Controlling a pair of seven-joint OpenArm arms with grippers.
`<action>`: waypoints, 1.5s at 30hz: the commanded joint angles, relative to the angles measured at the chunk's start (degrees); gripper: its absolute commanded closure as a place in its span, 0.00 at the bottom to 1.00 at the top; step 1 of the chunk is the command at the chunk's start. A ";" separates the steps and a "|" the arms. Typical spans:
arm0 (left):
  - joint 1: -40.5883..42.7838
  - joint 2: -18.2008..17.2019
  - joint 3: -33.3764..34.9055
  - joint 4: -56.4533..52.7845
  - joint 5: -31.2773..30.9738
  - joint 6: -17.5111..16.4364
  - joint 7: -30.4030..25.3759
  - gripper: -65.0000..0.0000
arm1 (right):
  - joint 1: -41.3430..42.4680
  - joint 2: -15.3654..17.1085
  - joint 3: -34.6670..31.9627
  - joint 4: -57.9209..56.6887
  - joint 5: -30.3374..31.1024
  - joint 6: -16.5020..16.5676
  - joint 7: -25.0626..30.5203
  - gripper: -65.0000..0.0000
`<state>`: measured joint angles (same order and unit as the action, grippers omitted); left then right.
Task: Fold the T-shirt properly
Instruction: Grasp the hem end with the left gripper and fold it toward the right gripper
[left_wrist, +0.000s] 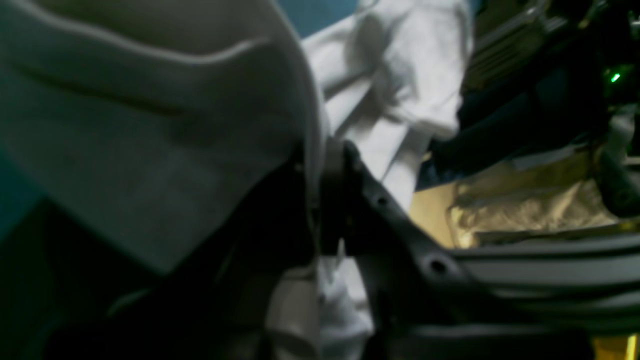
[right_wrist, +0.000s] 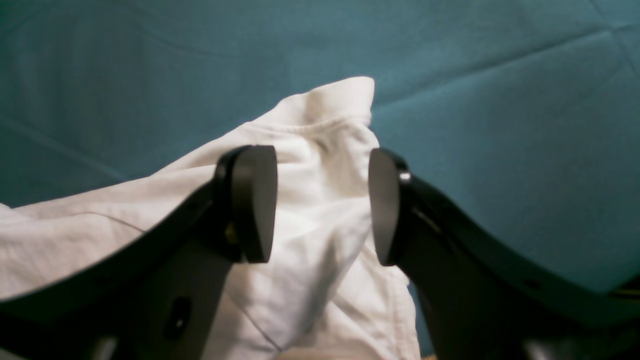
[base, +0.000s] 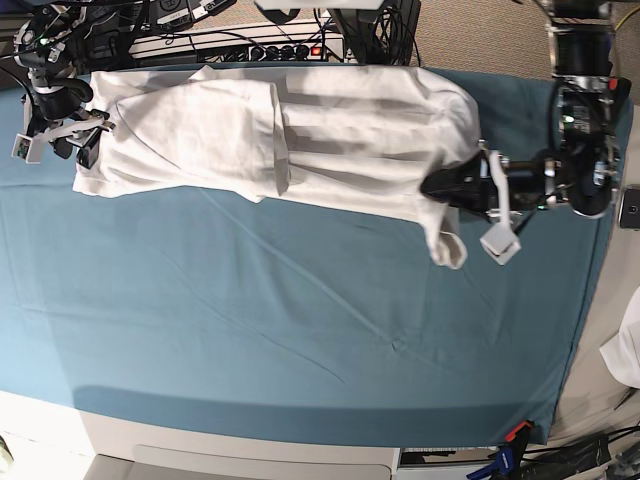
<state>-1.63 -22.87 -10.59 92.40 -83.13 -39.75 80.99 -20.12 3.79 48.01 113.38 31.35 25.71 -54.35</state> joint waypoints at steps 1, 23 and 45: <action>-0.92 0.59 -0.39 1.05 -1.87 -0.25 -0.99 1.00 | 0.13 0.83 0.33 0.92 0.50 0.35 1.68 0.55; -1.22 17.18 18.78 1.05 6.12 -0.25 -2.25 1.00 | 0.13 0.98 0.33 0.92 0.52 0.37 1.92 0.55; -1.40 19.39 24.72 1.05 12.90 -0.25 -5.44 0.61 | 0.13 0.98 0.33 0.92 0.52 0.37 2.12 0.55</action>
<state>-1.96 -3.97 14.15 92.40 -68.51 -39.72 76.64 -20.12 3.81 48.01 113.38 31.35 25.71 -53.95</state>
